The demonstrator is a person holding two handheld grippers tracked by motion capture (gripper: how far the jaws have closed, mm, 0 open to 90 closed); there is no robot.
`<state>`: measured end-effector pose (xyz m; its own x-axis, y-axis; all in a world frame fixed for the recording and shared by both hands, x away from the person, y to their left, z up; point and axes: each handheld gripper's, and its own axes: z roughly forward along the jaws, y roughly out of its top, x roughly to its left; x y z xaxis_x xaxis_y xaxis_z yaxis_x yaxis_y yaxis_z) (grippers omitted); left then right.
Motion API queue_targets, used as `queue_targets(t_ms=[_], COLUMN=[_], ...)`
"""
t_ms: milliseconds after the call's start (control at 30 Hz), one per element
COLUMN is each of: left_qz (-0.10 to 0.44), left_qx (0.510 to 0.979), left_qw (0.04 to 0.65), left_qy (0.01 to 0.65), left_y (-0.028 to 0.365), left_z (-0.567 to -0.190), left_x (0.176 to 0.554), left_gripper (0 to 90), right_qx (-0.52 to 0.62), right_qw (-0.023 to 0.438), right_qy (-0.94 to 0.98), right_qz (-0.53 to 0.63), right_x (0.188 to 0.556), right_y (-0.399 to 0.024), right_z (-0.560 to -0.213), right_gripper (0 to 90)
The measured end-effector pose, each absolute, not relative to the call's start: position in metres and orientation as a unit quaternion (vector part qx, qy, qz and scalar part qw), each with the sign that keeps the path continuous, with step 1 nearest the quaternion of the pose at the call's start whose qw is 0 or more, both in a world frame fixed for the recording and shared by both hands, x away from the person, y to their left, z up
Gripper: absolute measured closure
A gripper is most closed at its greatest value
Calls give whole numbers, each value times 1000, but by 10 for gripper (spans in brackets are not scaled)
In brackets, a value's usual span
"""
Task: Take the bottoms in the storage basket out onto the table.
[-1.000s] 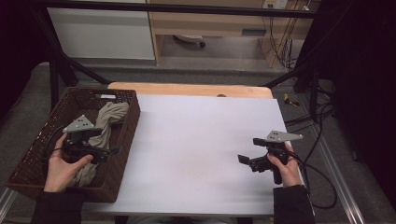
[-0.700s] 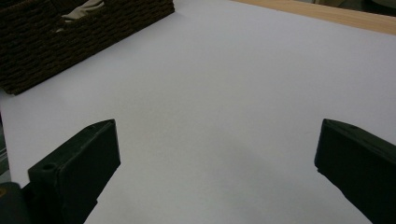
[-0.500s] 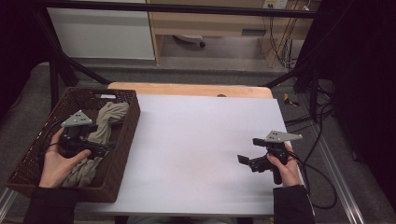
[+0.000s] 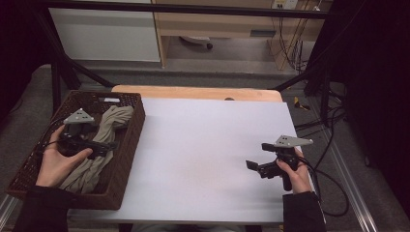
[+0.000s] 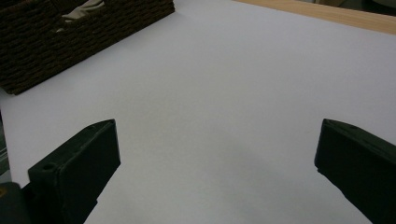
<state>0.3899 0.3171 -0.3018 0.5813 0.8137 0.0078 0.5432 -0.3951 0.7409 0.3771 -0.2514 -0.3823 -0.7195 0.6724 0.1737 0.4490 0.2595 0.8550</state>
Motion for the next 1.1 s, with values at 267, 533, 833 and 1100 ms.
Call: queue_targets(t_ms=[267,533,833,1100], left_qz=[194,203,211,205], left_qx=[808,803,799,799], left_qw=[344,319,287,262], left_qy=[437,461,485,501], left_y=[324,333,342,346], left_z=[-307,-318,-334,-349], left_x=[402,415,430,440], left_gripper=[0,1,12,14], right_qx=[357,357,357,356], right_qw=[112,112,112,111], right_qy=[785,786,786,786], right_qz=[493,493,493,493], right_x=[377,377,377,377], right_y=[-252,-252,-251,-252], right_z=[-382,-382,-382,-382], right_gripper=[7,7,7,7])
